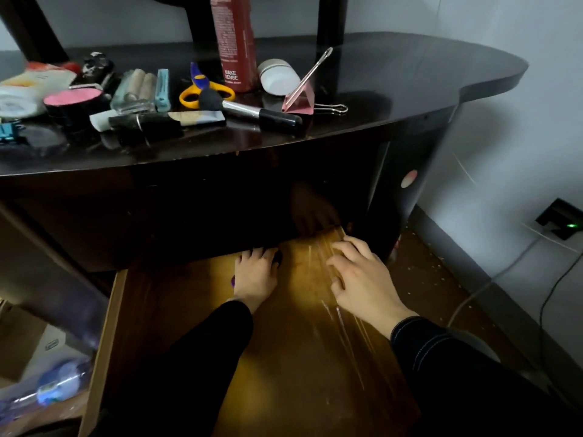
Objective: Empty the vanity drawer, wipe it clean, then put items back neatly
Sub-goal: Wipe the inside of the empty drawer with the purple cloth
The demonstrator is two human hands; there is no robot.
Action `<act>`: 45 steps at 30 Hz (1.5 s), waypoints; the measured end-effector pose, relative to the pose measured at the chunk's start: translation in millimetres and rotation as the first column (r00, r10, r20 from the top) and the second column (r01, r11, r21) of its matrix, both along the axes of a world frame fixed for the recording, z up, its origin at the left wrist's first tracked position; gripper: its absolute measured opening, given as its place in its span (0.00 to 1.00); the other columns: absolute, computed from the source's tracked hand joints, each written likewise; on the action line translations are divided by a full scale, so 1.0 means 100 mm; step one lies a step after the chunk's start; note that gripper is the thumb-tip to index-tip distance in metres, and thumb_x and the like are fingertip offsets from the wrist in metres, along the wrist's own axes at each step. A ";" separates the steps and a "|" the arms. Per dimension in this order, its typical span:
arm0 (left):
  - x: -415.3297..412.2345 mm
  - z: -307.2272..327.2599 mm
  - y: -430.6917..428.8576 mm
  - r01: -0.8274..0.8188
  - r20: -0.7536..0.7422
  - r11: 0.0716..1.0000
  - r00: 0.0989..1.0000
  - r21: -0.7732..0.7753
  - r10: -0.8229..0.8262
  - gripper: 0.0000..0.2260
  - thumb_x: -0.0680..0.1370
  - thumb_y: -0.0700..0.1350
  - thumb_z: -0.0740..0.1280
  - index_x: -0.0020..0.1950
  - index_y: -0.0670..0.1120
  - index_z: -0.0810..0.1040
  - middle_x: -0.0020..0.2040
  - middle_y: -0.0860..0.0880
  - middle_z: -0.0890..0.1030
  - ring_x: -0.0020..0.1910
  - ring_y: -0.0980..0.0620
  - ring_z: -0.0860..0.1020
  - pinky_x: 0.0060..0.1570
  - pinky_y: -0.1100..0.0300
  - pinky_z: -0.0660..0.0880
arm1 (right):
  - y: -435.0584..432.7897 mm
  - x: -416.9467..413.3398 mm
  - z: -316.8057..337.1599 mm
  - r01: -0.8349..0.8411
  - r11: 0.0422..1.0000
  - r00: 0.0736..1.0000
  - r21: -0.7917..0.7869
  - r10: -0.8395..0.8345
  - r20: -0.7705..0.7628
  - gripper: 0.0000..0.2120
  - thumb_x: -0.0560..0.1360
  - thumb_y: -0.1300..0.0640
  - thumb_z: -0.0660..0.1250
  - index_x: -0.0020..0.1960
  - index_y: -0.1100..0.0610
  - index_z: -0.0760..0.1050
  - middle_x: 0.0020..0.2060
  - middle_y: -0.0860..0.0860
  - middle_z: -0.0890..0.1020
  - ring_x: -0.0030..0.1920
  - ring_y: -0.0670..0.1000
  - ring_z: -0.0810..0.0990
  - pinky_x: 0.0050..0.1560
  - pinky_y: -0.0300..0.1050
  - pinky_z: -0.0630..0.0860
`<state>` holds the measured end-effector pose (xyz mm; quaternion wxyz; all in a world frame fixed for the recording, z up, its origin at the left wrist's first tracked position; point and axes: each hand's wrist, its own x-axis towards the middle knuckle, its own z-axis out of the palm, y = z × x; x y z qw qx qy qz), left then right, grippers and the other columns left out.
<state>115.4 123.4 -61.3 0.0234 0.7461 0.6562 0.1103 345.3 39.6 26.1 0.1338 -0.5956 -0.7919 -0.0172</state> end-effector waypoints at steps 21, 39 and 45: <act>-0.13 0.27 -0.88 0.246 -0.057 0.961 0.965 -0.129 -0.254 0.24 0.80 0.51 0.67 0.74 0.50 0.65 0.70 0.44 0.73 0.70 0.42 0.69 0.66 0.51 0.67 | -0.08 -0.01 0.06 -0.007 0.999 1.000 -0.034 0.006 -0.027 0.09 0.77 0.54 0.65 0.53 0.55 0.81 0.61 0.49 0.77 0.76 0.53 0.62 0.61 0.51 0.76; -0.11 0.37 -1.92 0.711 0.071 0.607 0.668 -0.356 -0.741 0.17 0.80 0.53 0.66 0.70 0.58 0.75 0.66 0.52 0.71 0.64 0.49 0.73 0.62 0.54 0.73 | -0.14 -0.02 0.13 0.003 0.998 0.999 -0.055 -0.005 -0.044 0.08 0.78 0.56 0.64 0.48 0.56 0.82 0.57 0.48 0.79 0.76 0.53 0.62 0.56 0.50 0.78; -0.14 0.35 -1.48 0.682 0.000 0.681 0.706 -0.266 -0.708 0.19 0.81 0.53 0.64 0.72 0.56 0.74 0.63 0.49 0.72 0.62 0.47 0.73 0.58 0.52 0.74 | -0.11 -0.02 0.11 0.000 0.999 0.998 -0.050 -0.003 -0.060 0.08 0.77 0.56 0.65 0.49 0.56 0.82 0.57 0.48 0.80 0.76 0.54 0.63 0.55 0.49 0.78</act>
